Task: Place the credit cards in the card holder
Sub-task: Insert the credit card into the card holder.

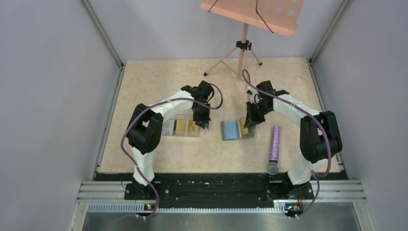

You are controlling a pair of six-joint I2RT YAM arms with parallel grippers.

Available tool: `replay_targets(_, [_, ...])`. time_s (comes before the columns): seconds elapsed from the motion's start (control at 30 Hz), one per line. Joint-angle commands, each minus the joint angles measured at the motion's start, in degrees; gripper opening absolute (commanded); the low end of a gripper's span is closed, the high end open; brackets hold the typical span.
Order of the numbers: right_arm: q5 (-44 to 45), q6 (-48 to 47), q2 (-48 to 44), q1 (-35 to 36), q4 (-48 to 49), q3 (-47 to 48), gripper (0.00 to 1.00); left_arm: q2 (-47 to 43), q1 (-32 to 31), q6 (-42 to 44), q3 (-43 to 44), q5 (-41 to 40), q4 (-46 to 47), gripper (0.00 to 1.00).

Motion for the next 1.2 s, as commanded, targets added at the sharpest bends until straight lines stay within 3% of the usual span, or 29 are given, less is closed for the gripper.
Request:
replay_targets(0.0, [1.7,-1.8,0.8,0.4,-0.8,3.0,0.00,-2.8,-0.9,-0.4,1.3,6.7,4.7,0.27])
replay_targets(1.17, [-9.8,3.2,6.2,-2.3,4.5,-0.2,0.00,11.7,-5.2,0.8,8.5,8.3,1.1,0.14])
